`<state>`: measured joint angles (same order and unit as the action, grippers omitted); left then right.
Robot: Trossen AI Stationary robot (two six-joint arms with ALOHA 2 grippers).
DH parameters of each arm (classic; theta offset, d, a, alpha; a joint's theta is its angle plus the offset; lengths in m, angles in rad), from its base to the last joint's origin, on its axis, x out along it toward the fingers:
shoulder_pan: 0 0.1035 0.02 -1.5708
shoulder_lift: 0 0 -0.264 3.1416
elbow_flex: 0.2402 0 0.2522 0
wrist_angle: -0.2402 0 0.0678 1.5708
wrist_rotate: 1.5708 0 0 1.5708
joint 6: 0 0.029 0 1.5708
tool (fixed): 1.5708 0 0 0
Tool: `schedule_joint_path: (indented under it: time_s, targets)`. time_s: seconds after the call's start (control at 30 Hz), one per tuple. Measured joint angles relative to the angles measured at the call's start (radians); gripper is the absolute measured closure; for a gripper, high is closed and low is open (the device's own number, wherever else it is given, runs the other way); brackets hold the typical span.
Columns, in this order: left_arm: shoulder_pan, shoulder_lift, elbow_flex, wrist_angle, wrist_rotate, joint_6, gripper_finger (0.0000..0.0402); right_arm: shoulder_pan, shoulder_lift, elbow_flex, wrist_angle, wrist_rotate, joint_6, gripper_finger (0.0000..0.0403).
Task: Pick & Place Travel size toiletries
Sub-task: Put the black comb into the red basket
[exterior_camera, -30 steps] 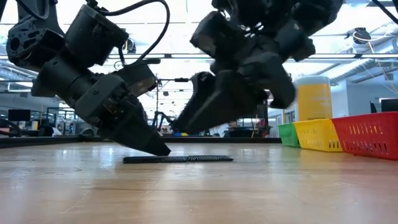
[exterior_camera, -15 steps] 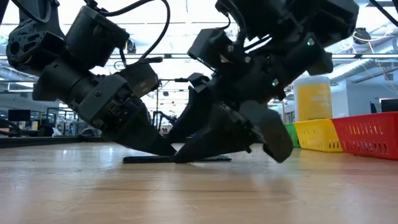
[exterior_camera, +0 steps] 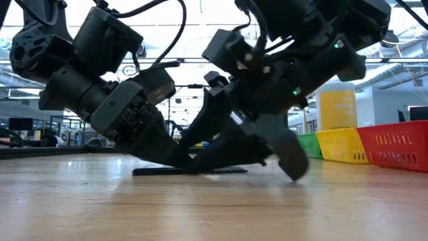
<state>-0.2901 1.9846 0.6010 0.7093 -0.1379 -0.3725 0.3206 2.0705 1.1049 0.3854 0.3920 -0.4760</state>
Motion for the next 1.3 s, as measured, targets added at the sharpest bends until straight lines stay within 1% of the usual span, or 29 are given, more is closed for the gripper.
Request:
schedule_joint_path:
  time_s: [0.07, 0.2, 0.23, 0.43, 0.53, 0.57, 0.63, 0.77, 0.83, 0.9, 0.97, 1.03, 1.07, 1.13, 1.3]
  targets:
    - [0.0, 0.0, 0.0, -0.001, 0.003, 0.0, 0.04, -0.001, 0.0, 0.0, 0.029, 0.034, -0.013, 0.019]
    - [-0.001, 0.0, 0.0, -0.004, 0.005, -0.002, 0.04, 0.003, 0.001, -0.001, 0.062, 0.14, -0.035, 0.019]
    - [-0.001, 0.0, 0.0, -0.004, 0.005, -0.002, 0.04, 0.003, 0.001, -0.001, 0.063, 0.15, -0.04, 0.019]
    - [-0.002, 0.0, 0.0, -0.006, 0.004, -0.004, 0.04, 0.005, -0.019, -0.001, 0.045, 0.153, -0.04, 0.019]
    - [-0.002, 0.0, 0.0, -0.007, 0.003, -0.005, 0.04, 0.02, -0.07, -0.003, 0.008, 0.155, -0.033, 0.019]
    - [-0.002, 0.0, 0.0, -0.007, 0.002, -0.005, 0.04, 0.022, -0.09, 0.0, -0.004, 0.13, -0.013, 0.019]
    - [-0.002, 0.0, 0.0, -0.007, 0.002, -0.01, 0.04, 0.023, -0.137, 0.001, -0.087, 0.041, 0.059, 0.019]
    - [-0.002, 0.0, 0.0, -0.006, -0.001, -0.014, 0.04, -0.009, -0.169, 0.0, -0.23, -0.216, 0.257, 0.019]
    - [-0.002, 0.0, 0.0, -0.006, -0.001, -0.014, 0.04, -0.031, -0.168, -0.001, -0.272, -0.311, 0.329, 0.019]
    - [-0.002, 0.0, -0.001, -0.006, -0.002, -0.014, 0.04, -0.047, -0.15, -0.001, -0.278, -0.383, 0.361, 0.019]
    - [-0.002, 0.0, -0.001, -0.005, -0.002, -0.015, 0.04, -0.056, -0.117, 0.0, -0.275, -0.464, 0.366, 0.019]
    - [-0.002, 0.0, -0.002, -0.003, -0.003, -0.018, 0.04, -0.06, -0.101, 0.002, -0.257, -0.523, 0.36, 0.019]
    - [-0.002, 0.0, -0.002, -0.003, -0.004, -0.022, 0.04, -0.06, -0.094, 0.001, -0.245, -0.532, 0.361, 0.019]
    - [-0.002, 0.0, -0.002, -0.001, -0.004, -0.027, 0.04, -0.059, -0.083, 0.001, -0.226, -0.502, 0.351, 0.019]
    - [-0.008, 0.001, -0.002, 0.001, -0.002, -0.052, 0.04, -0.058, -0.081, 0.001, -0.232, -0.326, 0.319, 0.019]
